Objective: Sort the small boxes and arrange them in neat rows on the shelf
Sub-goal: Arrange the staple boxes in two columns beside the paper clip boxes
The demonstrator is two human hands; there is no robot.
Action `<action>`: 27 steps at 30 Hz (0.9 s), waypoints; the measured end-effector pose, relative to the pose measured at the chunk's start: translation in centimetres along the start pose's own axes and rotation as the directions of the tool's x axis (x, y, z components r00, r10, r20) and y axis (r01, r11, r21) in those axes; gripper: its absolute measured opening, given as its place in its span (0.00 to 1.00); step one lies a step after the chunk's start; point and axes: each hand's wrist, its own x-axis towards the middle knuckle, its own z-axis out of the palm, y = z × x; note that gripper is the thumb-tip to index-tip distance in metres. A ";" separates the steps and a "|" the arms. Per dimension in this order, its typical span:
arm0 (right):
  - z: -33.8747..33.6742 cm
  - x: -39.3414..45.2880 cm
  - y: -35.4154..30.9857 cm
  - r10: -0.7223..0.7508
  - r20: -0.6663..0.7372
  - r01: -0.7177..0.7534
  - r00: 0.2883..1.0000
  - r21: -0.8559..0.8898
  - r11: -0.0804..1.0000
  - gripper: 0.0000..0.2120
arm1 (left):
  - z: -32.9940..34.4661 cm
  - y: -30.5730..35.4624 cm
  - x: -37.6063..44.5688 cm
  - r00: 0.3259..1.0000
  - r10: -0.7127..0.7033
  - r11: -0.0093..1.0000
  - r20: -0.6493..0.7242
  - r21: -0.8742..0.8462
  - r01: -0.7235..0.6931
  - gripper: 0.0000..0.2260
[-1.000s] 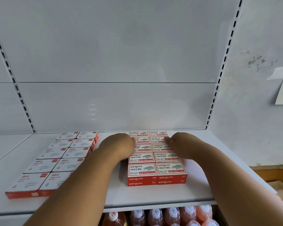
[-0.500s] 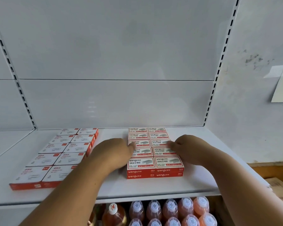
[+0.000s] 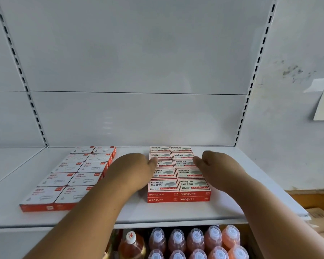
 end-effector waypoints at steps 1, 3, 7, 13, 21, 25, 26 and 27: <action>0.0 -0.1 0.2 -0.078 -0.088 0.078 0.993 0.003 0.997 0.17 | -0.2 0.1 -0.3 0.995 0.022 1.000 -0.101 0.016 -0.020 0.19; -0.1 -0.4 0.3 -0.251 -0.131 0.262 0.959 0.069 0.963 0.15 | -0.4 0.3 -0.7 0.964 0.134 0.990 -0.230 -0.021 -0.142 0.13; -0.2 -0.6 0.2 -0.336 0.023 0.321 0.941 0.244 0.915 0.19 | 0.0 0.5 -0.8 0.951 0.298 0.928 -0.079 -0.210 -0.308 0.19; 0.3 -0.3 0.3 -0.286 0.054 0.245 0.957 0.378 0.893 0.15 | 1.3 0.4 0.2 0.963 0.261 0.882 -0.072 -0.389 -0.268 0.13; 0.3 -1.0 0.2 -0.289 -0.024 0.275 0.957 0.395 0.877 0.16 | 0.6 0.4 -1.4 0.949 0.279 0.876 -0.146 -0.366 -0.314 0.16; 0.0 -2.5 0.9 -0.435 -0.040 0.424 0.900 0.315 0.849 0.23 | 0.5 -0.6 -4.5 0.893 0.443 0.868 -0.078 -0.213 -0.449 0.24; 0.1 -2.9 1.1 -0.457 -0.020 0.442 0.889 0.295 0.847 0.25 | 0.8 -0.8 -5.0 0.877 0.478 0.861 -0.051 -0.170 -0.479 0.27; 0.3 -3.2 1.3 -0.470 -0.010 0.455 0.882 0.277 0.846 0.26 | 1.2 -0.9 -5.3 0.865 0.500 0.854 -0.043 -0.143 -0.500 0.28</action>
